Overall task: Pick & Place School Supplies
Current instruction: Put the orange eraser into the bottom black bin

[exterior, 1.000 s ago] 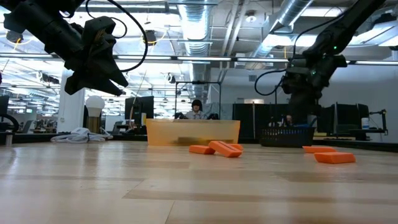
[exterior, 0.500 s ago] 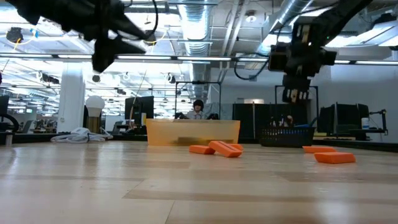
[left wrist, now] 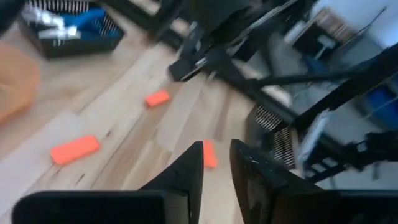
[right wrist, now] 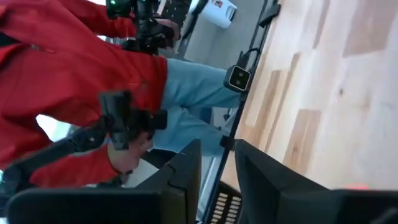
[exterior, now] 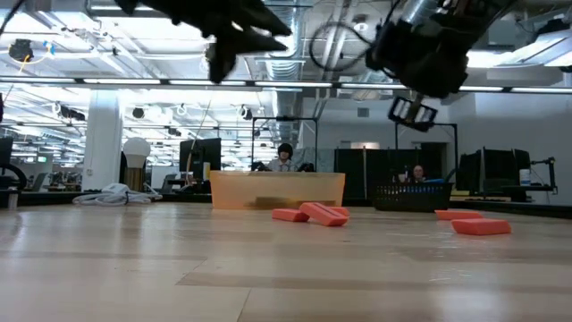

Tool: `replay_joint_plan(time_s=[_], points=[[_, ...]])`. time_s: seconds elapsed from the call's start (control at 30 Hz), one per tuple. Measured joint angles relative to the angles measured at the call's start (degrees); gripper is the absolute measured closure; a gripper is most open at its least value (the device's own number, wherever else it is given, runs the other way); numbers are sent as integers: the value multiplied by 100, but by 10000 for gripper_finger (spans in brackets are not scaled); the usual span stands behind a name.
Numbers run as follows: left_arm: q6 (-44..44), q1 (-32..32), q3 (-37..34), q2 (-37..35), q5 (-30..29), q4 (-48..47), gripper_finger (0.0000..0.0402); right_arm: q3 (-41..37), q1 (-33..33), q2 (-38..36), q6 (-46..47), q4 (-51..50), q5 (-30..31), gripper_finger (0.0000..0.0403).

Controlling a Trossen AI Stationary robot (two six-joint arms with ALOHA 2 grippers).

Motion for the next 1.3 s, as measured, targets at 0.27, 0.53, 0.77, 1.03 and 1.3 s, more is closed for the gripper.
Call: replay_joint_plan(time_s=[0.27, 0.53, 0.77, 1.03, 1.3], points=[[1064, 38, 786, 1032, 1231, -1778, 321, -3, 80, -248, 1440, 1724, 151, 327], [3343, 282, 1415, 1112, 1513, -3263, 242, 4, -246, -691, 4143, 4758, 820, 327], [5003, 658, 1553, 1117, 1912, -3510, 215, 2, -536, -1065, 4985, 5633, 1831, 327], [5835, 846, 1553, 1587, 2243, -3501, 240, 2, -572, -1703, 4935, 6458, 3026, 327], [6006, 661, 1892, 2122, 2350, -3527, 240, 4, -726, -2226, 4680, 6345, 3472, 327]])
